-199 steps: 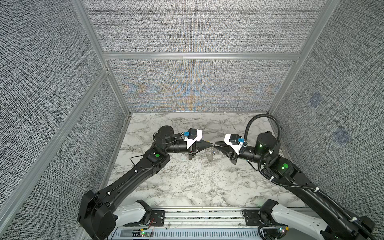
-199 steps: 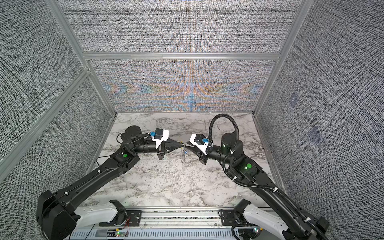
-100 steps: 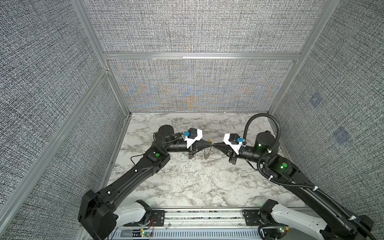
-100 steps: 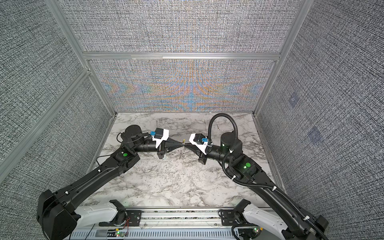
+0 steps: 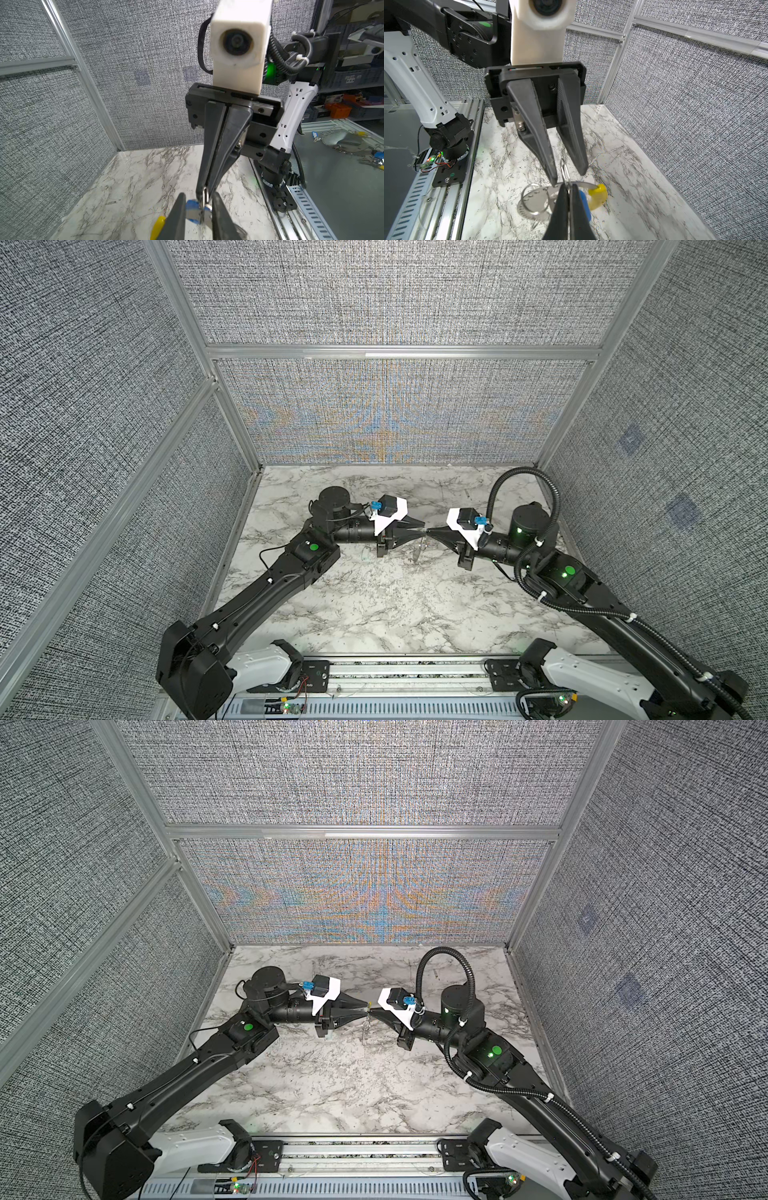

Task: Remove the keys from the keyring

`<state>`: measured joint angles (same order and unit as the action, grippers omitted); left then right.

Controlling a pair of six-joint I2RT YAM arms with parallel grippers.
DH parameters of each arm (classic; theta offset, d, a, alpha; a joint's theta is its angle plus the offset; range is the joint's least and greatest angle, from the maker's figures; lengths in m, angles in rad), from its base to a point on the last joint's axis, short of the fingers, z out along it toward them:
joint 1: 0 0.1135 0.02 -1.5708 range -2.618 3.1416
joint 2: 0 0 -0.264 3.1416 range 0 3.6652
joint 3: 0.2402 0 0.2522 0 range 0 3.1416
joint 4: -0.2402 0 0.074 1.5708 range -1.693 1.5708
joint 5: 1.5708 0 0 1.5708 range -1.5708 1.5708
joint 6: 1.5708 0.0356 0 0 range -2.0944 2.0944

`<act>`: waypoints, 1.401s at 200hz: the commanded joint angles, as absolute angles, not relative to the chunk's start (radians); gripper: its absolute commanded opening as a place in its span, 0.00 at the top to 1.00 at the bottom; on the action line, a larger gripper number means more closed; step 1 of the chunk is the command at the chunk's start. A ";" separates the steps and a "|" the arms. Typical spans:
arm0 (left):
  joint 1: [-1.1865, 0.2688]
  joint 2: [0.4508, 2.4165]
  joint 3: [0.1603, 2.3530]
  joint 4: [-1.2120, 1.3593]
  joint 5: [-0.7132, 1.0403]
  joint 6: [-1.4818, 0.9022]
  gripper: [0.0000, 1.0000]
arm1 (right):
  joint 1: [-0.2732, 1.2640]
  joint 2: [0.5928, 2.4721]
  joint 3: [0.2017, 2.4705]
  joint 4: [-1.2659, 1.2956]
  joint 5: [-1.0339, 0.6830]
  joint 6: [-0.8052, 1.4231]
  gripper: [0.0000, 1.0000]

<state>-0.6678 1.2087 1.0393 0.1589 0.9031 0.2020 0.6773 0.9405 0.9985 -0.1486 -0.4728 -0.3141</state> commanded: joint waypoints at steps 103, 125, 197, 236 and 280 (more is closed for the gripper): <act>-0.815 1.259 1.342 -0.448 0.435 0.682 0.68 | 0.678 0.995 1.098 -0.342 -0.385 -0.334 1.00; -0.845 1.290 1.392 -0.510 0.356 0.727 0.69 | 0.679 1.001 1.106 -0.358 -0.385 -0.342 1.00; -0.899 1.355 1.475 -0.606 0.249 0.792 0.79 | 0.679 1.002 1.112 -0.383 -0.392 -0.353 1.00; -0.902 1.367 1.489 -0.618 0.255 0.792 0.80 | 0.680 1.000 1.109 -0.380 -0.391 -0.358 1.00; -0.901 1.375 1.488 -0.621 0.253 0.785 0.83 | 0.679 0.992 1.104 -0.361 -0.403 -0.357 1.00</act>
<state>-0.9016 1.3666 1.4830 -0.6163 0.2874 0.7998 0.6754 1.0000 1.1019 -0.3992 -0.3664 -0.3367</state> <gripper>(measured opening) 0.184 0.049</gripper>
